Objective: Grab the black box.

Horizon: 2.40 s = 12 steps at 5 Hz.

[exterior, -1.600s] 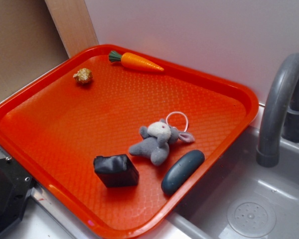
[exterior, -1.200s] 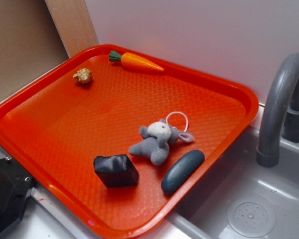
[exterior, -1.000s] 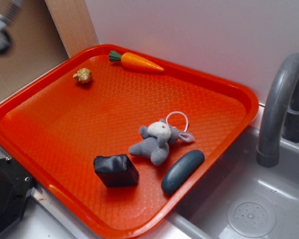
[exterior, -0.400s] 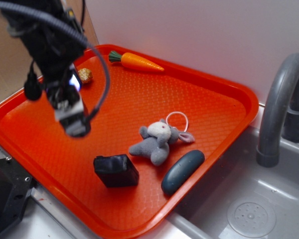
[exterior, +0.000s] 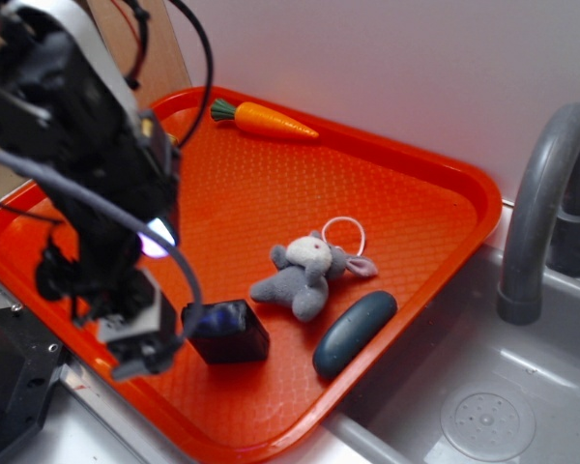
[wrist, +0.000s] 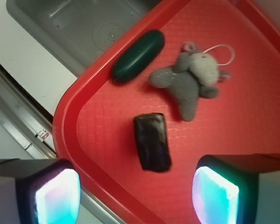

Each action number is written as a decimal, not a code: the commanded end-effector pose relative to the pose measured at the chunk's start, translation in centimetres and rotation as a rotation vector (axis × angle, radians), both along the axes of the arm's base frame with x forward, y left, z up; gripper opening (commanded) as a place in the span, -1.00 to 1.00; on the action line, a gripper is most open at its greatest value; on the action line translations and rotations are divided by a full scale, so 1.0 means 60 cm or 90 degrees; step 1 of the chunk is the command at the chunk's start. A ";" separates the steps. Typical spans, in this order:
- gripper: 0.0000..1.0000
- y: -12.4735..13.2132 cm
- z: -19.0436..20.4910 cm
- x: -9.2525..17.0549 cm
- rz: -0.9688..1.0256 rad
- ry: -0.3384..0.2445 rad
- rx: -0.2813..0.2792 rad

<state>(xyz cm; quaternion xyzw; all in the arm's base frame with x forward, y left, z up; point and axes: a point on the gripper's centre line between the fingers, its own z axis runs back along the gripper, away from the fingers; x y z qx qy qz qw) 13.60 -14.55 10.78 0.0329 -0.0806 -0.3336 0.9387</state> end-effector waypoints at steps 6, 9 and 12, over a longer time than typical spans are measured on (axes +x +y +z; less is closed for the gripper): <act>-1.00 0.062 -0.028 0.052 0.031 -0.042 0.034; -1.00 0.166 0.220 0.010 0.354 -0.005 -0.055; -1.00 0.234 0.186 0.097 0.616 0.003 0.021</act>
